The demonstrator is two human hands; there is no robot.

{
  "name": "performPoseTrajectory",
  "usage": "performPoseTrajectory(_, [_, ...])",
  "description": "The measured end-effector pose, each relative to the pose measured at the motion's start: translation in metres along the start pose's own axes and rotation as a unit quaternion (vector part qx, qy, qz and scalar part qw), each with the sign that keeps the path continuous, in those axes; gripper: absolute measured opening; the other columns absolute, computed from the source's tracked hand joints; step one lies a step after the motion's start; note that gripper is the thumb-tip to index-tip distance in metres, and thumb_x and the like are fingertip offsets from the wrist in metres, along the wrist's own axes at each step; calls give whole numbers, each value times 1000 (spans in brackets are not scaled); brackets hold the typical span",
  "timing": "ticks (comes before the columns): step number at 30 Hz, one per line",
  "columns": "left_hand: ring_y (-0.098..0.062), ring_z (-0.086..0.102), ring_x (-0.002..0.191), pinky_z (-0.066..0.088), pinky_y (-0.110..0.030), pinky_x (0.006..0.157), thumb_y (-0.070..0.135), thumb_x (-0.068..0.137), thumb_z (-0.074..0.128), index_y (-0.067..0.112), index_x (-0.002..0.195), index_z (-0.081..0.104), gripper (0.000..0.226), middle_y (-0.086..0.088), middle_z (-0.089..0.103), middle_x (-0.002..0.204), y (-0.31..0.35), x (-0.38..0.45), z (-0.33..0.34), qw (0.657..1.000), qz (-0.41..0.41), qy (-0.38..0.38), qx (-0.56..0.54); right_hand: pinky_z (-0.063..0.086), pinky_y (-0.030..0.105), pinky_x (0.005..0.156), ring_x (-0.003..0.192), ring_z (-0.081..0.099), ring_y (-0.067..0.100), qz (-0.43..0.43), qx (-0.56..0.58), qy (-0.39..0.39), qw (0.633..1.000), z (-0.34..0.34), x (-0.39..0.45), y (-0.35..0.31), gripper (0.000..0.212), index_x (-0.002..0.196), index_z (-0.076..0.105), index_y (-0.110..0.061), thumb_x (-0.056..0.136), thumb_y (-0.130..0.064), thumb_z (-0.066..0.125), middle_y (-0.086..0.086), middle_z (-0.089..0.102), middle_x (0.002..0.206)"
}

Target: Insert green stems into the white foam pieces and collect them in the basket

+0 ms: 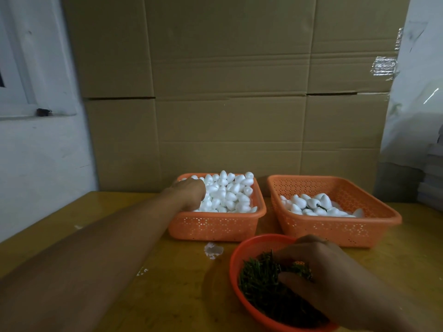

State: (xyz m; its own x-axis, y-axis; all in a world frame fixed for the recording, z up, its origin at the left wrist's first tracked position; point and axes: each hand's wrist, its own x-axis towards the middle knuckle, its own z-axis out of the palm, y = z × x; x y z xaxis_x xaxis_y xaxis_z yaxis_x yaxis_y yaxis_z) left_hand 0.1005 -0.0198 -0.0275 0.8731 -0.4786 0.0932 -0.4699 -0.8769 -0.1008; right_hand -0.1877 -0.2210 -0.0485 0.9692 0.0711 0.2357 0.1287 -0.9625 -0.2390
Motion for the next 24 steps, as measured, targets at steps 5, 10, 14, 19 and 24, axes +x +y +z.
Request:
performPoseTrajectory(5, [-23, 56, 115, 47, -37, 93, 16, 89, 65, 22, 113, 67, 25, 1, 59, 120, -2, -3, -1, 998, 20, 47, -39, 43, 25, 103, 113, 49, -3, 4, 1, -4, 1000, 0, 0, 2, 42, 127, 53, -54, 87, -62, 57, -29, 51, 120])
performPoseTrajectory(10, [-19, 62, 92, 49, -35, 77, 17, 84, 67, 27, 89, 60, 13, 3, 66, 102, 0, -13, -2, 971, 58, 159, -171, 44, 27, 103, 112, 49, -3, 4, 4, -2, 1000, 1, 0, 2, 40, 125, 52, -55, 86, -63, 57, -30, 50, 119])
performPoseTrajectory(14, [-12, 63, 98, 52, -36, 85, 27, 86, 66, 37, 98, 59, 17, 14, 68, 104, 10, -40, -3, 936, 84, 229, -252, 43, 27, 103, 112, 49, -4, 5, 5, -1, 1000, 2, 1, 2, 41, 126, 52, -54, 86, -61, 59, -30, 50, 120])
performPoseTrajectory(19, [-3, 62, 93, 50, -25, 76, 16, 86, 67, 33, 95, 62, 20, 24, 65, 96, 33, -87, -8, 881, 122, 289, -355, 42, 28, 104, 115, 48, -3, 5, 4, -4, 1000, 1, 0, 0, 42, 129, 53, -53, 88, -60, 58, -27, 50, 121])
performPoseTrajectory(24, [0, 61, 102, 47, -13, 74, 6, 88, 69, 31, 107, 63, 32, 25, 65, 107, 54, -135, -10, 834, 164, 303, -431, 44, 28, 103, 114, 49, -1, 1, -1, -14, 1000, -1, 0, -3, 38, 128, 56, -49, 91, -56, 58, -24, 54, 121])
